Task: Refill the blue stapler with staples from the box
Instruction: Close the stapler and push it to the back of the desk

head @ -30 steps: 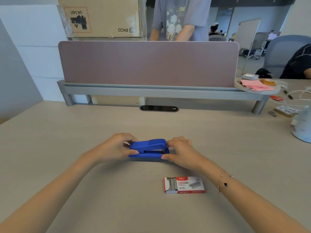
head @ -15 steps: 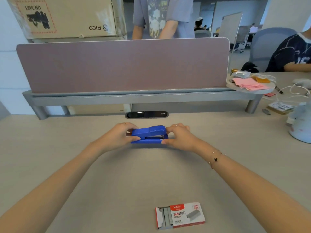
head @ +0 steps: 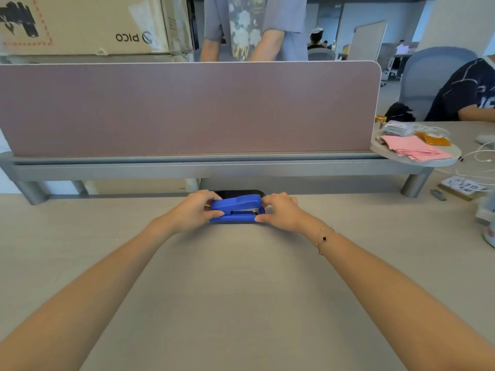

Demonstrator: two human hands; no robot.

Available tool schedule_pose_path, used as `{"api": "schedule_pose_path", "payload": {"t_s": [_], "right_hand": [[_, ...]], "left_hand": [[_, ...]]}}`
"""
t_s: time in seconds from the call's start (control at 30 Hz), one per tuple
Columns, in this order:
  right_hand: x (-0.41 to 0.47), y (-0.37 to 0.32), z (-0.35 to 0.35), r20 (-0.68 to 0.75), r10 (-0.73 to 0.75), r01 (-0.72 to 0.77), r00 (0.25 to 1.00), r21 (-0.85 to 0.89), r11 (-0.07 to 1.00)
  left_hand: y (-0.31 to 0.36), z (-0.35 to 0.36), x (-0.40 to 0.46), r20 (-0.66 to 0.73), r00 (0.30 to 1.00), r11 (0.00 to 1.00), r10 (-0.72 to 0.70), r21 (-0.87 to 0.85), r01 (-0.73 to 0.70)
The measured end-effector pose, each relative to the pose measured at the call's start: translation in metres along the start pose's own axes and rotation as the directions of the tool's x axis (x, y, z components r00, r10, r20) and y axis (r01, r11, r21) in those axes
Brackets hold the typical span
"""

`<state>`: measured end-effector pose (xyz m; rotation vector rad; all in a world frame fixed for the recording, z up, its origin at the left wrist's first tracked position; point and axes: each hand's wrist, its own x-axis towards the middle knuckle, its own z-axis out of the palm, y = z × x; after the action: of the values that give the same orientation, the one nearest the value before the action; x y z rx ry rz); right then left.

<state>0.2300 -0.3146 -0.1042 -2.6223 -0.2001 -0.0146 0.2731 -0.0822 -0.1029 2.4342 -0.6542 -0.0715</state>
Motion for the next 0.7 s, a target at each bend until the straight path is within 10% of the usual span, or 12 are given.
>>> {"api": "schedule_pose_path", "payload": {"t_s": [0.7], "right_hand": [[0.042,0.02,0.013,-0.012,0.027,-0.027,1.0,-0.038,0.999]], "left_hand": [[-0.02,0.014,0.037,-0.048,0.999,0.999,-0.007,0.037,0.009]]}}
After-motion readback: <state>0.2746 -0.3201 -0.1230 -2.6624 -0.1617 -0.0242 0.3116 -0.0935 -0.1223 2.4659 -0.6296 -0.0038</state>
